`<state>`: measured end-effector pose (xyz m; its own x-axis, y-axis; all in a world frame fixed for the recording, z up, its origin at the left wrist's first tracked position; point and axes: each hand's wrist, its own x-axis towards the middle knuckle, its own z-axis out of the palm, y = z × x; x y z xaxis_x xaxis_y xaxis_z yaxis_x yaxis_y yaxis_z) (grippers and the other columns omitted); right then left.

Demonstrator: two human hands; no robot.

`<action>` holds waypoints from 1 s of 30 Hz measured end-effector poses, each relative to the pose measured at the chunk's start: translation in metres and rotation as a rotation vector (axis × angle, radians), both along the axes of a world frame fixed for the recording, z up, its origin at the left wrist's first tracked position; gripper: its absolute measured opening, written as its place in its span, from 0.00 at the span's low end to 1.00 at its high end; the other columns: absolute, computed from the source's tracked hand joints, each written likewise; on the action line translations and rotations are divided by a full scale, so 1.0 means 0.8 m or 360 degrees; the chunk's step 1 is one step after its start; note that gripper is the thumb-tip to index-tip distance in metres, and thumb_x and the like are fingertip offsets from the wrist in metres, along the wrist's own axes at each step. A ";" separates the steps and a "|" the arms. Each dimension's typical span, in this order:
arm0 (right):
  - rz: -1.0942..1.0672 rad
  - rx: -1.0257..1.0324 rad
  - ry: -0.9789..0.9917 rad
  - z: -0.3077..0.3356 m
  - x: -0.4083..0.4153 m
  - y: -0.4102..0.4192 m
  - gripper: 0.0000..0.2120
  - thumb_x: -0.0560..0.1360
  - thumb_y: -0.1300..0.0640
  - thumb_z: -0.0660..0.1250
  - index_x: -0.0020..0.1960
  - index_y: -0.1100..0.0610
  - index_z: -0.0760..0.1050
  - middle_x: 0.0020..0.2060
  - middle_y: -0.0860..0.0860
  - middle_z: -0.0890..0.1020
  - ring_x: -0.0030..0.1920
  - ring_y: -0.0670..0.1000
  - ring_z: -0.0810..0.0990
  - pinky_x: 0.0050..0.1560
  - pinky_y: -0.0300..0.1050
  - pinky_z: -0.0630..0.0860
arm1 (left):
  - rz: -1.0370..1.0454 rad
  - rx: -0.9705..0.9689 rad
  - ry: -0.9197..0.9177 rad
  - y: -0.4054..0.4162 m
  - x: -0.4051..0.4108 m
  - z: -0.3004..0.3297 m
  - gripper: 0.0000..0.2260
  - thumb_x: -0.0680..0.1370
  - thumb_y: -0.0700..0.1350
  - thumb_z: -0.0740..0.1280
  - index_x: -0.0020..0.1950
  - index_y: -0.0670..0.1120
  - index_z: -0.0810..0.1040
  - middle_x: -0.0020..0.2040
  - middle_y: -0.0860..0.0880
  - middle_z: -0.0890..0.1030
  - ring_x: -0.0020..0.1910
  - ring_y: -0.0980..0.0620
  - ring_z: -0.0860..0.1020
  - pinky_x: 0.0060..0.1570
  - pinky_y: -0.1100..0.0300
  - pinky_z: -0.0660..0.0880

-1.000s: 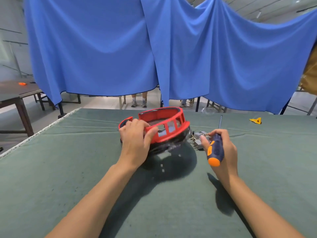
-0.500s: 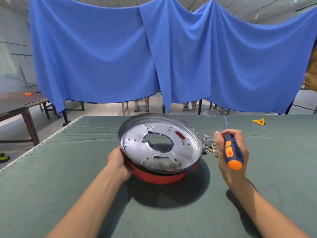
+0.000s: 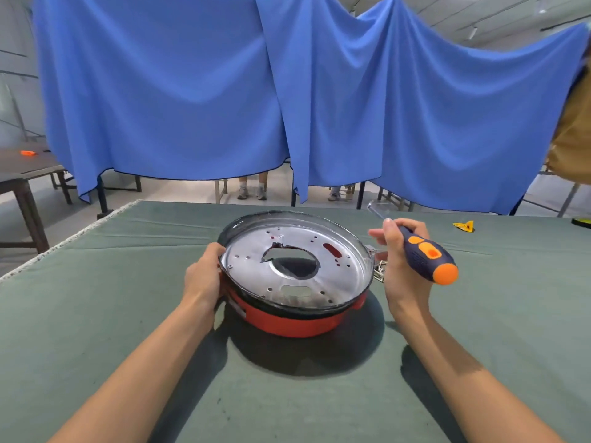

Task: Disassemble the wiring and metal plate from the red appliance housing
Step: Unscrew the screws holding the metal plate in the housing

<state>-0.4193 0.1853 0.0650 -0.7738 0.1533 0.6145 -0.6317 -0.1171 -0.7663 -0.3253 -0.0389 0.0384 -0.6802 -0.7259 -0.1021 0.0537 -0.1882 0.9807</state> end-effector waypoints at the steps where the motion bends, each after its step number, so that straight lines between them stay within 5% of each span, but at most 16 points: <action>1: 0.0034 -0.0028 -0.0024 0.007 0.005 -0.003 0.08 0.72 0.44 0.66 0.44 0.48 0.73 0.37 0.52 0.84 0.40 0.46 0.82 0.39 0.45 0.79 | 0.0024 -0.0015 -0.0011 0.000 0.000 -0.001 0.10 0.67 0.52 0.62 0.38 0.45 0.71 0.35 0.44 0.69 0.35 0.47 0.66 0.35 0.55 0.65; 5: 0.0199 0.0036 -0.0068 0.042 0.027 -0.018 0.14 0.70 0.45 0.66 0.44 0.56 0.79 0.26 0.53 0.79 0.28 0.49 0.75 0.30 0.39 0.73 | 0.0042 -0.0125 -0.0078 0.004 0.003 -0.002 0.14 0.62 0.56 0.61 0.35 0.44 0.70 0.30 0.46 0.69 0.33 0.48 0.66 0.39 0.53 0.65; 9: 0.0314 0.0139 -0.0064 0.086 0.045 -0.044 0.21 0.69 0.44 0.65 0.43 0.63 0.81 0.25 0.48 0.67 0.28 0.46 0.65 0.32 0.37 0.66 | 0.0120 -0.0321 -0.0121 0.008 0.007 -0.010 0.14 0.72 0.54 0.60 0.34 0.45 0.67 0.30 0.48 0.67 0.31 0.49 0.63 0.34 0.54 0.62; 12: 0.0300 0.0331 -0.0013 0.109 0.051 -0.062 0.15 0.70 0.52 0.66 0.40 0.65 0.79 0.24 0.44 0.67 0.29 0.46 0.66 0.34 0.39 0.65 | 0.0165 -0.0403 -0.0110 0.006 0.010 -0.017 0.15 0.74 0.53 0.60 0.32 0.46 0.62 0.30 0.48 0.64 0.31 0.49 0.60 0.34 0.54 0.60; 15: 0.0294 0.0574 0.0076 0.124 0.051 -0.075 0.09 0.70 0.60 0.66 0.37 0.67 0.70 0.27 0.55 0.71 0.29 0.49 0.68 0.34 0.43 0.67 | 0.0153 -0.0440 -0.0095 0.004 0.009 -0.021 0.17 0.73 0.52 0.60 0.28 0.50 0.57 0.28 0.49 0.61 0.31 0.50 0.59 0.34 0.54 0.58; 20: 0.0393 0.0927 0.0077 0.144 0.036 -0.085 0.10 0.68 0.59 0.68 0.34 0.63 0.71 0.26 0.56 0.80 0.25 0.48 0.79 0.24 0.37 0.72 | 0.0079 -0.0357 0.0104 -0.004 -0.001 -0.022 0.17 0.68 0.48 0.62 0.23 0.49 0.57 0.25 0.54 0.57 0.32 0.50 0.56 0.35 0.54 0.56; 27: 0.0317 0.0828 0.0190 0.158 0.029 -0.115 0.11 0.67 0.61 0.65 0.29 0.58 0.65 0.19 0.48 0.72 0.21 0.52 0.79 0.20 0.33 0.66 | -0.0017 -0.0438 0.0129 -0.027 -0.006 -0.024 0.20 0.74 0.39 0.62 0.25 0.51 0.60 0.27 0.50 0.59 0.30 0.52 0.57 0.30 0.57 0.53; 30: 0.0381 0.0798 0.0209 0.154 0.034 -0.125 0.10 0.65 0.60 0.63 0.28 0.57 0.63 0.19 0.48 0.71 0.21 0.52 0.77 0.20 0.36 0.68 | -0.0118 -0.0394 0.0116 -0.034 0.001 -0.019 0.13 0.76 0.39 0.61 0.32 0.42 0.66 0.28 0.47 0.62 0.27 0.53 0.59 0.25 0.62 0.57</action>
<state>-0.3923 0.0850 0.1883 -0.6634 -0.3519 0.6604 -0.7260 0.0890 -0.6819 -0.3247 -0.0662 0.0235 -0.7317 -0.6704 0.1235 0.1211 0.0505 0.9914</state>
